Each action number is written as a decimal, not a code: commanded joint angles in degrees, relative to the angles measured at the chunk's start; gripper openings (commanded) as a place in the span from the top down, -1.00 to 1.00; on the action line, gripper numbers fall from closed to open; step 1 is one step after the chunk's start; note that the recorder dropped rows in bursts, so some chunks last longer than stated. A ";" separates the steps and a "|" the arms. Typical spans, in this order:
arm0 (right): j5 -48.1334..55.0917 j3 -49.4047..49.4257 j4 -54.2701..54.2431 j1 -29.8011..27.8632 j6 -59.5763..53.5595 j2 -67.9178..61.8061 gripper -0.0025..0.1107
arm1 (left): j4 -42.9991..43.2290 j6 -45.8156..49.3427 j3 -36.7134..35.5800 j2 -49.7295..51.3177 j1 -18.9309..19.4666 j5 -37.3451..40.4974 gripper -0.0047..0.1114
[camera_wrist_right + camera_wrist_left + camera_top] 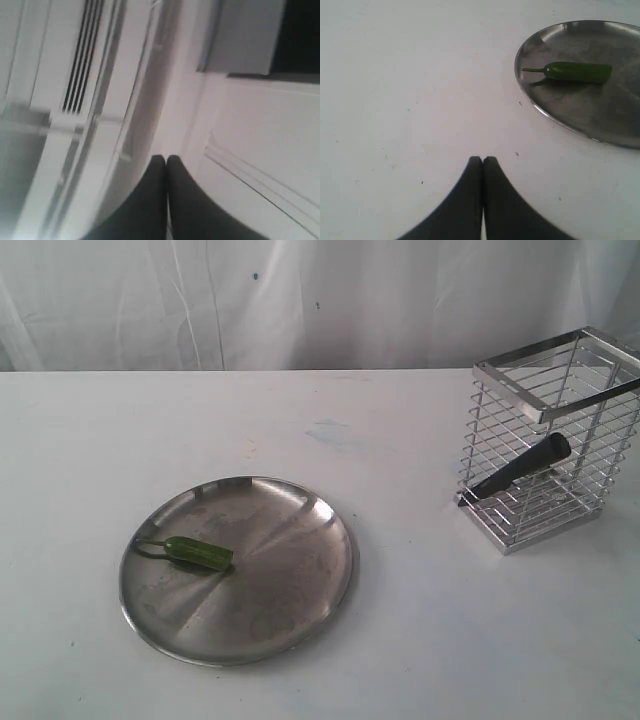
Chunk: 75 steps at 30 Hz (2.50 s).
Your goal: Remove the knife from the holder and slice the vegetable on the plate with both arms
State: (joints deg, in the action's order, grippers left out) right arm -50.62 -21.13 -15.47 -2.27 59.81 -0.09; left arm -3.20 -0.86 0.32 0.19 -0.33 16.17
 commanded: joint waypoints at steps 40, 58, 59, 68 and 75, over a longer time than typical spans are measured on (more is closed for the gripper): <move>78.01 -22.42 4.39 11.41 -71.17 -65.86 -0.28 | -0.15 0.03 -0.32 -0.19 -0.33 0.13 0.92; 75.56 -23.01 2.41 11.41 -71.64 -68.12 0.44 | -0.15 0.03 -0.32 -0.19 -0.33 0.13 0.92; 75.56 -23.01 2.41 11.41 -71.64 -68.12 0.48 | -0.15 0.03 -0.32 -0.19 -0.33 0.13 0.92; 75.70 -23.01 2.64 11.41 -72.92 -68.12 0.86 | -0.15 0.03 -0.32 -0.19 -0.33 0.13 0.92; 76.37 -23.09 3.77 11.41 -73.15 -66.04 0.90 | -0.15 0.03 -0.32 -0.19 -0.33 0.13 0.92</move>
State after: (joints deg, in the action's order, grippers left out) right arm 25.75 -43.99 -12.61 9.19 -12.62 -67.66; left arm -3.20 -0.86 0.32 0.19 -0.33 16.25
